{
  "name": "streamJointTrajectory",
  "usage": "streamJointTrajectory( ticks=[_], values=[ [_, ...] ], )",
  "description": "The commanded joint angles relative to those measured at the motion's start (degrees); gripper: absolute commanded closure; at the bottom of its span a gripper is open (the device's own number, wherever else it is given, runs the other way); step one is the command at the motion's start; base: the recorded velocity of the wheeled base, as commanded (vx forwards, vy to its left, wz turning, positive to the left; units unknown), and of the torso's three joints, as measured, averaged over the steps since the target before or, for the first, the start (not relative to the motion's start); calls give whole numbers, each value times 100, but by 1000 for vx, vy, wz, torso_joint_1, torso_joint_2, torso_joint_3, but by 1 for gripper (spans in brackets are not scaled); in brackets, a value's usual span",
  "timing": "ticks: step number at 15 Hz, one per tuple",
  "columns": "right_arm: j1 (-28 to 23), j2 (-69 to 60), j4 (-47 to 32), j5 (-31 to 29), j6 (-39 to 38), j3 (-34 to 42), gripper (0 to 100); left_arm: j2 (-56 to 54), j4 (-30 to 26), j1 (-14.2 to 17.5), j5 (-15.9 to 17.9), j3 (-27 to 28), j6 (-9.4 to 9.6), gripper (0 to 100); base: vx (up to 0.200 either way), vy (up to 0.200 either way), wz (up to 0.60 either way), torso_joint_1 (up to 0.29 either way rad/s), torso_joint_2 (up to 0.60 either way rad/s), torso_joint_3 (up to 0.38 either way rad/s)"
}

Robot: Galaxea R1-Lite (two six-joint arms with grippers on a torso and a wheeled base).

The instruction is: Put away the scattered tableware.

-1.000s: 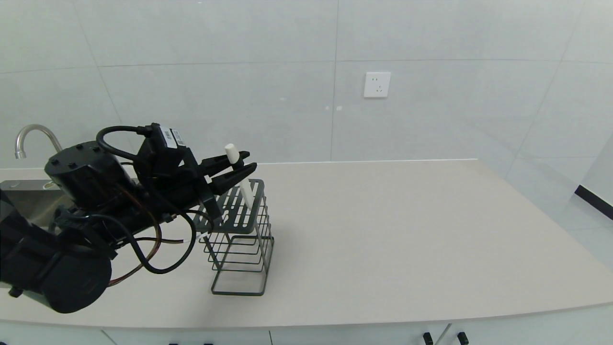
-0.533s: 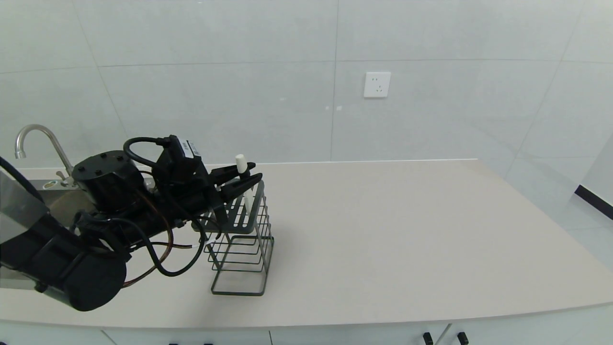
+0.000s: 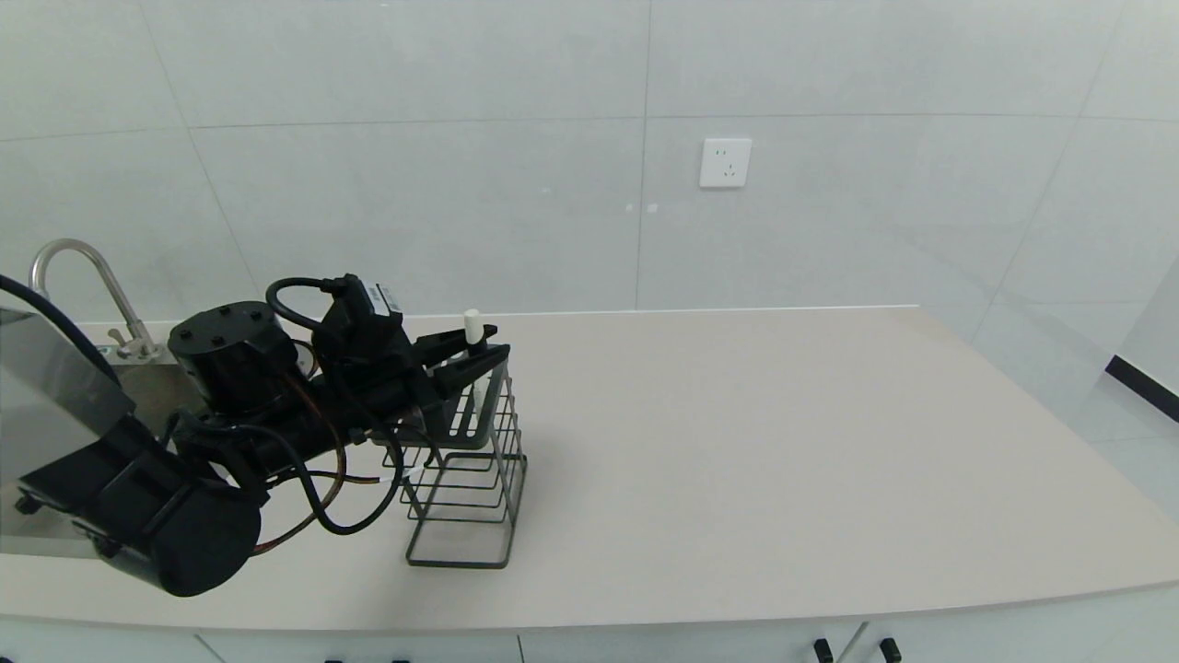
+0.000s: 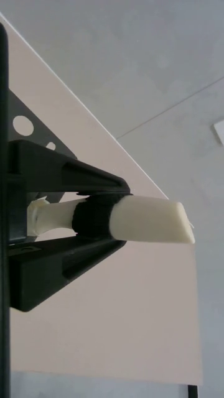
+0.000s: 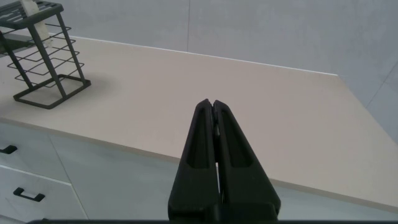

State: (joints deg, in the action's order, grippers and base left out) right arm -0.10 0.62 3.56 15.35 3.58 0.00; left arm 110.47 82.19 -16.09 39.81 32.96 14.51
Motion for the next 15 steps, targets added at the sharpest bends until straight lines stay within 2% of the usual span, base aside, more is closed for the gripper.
streamJointTrajectory(
  ticks=[1,2,3,8,10,11,14,15],
  values=[
    [1,8,4,-5,2,0,100,62,-1,10,0,-36,0,100,0,0,0,0,0,0],
    [1,8,4,3,2,0,100,62,-1,10,9,-53,0,100,0,0,0,0,0,0],
    [1,8,4,3,2,0,100,62,-1,18,18,-115,-9,0,0,0,0,0,0,0],
    [1,8,4,3,2,0,100,1,140,10,0,-247,0,0,0,0,0,0,0,0],
    [1,8,4,3,2,0,100,-166,368,36,18,-264,-9,0,0,0,0,0,0,0],
    [1,8,4,-5,2,0,100,-412,746,45,53,-422,-62,0,0,0,0,0,0,0],
    [1,8,4,-5,-7,0,100,-1458,781,352,53,-1328,-185,0,0,0,0,0,0,0],
    [1,8,4,3,-16,0,100,-1898,781,405,62,-1644,-282,0,0,0,0,0,0,0]
  ],
)
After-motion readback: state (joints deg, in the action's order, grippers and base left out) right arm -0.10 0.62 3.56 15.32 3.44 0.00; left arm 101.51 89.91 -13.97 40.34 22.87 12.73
